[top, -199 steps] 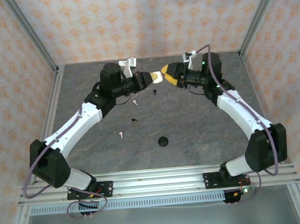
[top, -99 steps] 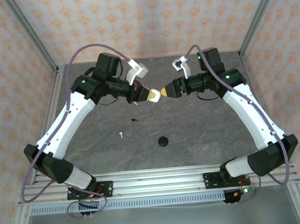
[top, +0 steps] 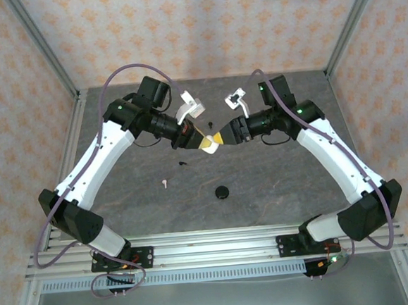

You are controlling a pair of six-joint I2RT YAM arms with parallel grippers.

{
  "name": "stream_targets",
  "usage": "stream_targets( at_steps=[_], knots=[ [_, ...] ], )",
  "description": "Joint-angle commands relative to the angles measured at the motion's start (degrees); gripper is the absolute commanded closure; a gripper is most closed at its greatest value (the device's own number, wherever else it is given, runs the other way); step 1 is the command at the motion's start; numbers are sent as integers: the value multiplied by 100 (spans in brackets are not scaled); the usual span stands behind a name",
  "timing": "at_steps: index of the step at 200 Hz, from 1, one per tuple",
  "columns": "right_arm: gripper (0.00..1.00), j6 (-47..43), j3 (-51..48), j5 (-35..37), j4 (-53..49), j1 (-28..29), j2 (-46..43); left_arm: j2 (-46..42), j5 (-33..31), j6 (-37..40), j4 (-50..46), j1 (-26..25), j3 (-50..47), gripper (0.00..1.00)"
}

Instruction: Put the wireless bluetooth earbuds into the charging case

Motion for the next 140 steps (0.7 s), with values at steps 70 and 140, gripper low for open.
stream_targets(
  at_steps=[70,140],
  knots=[
    [57,1,-282,-456,320,155,-154,-279,318,-170,36,84,-6,98],
    [88,902,-491,-479,1375,254,-69,-335,151,-250,115,223,-30,76]
  ],
)
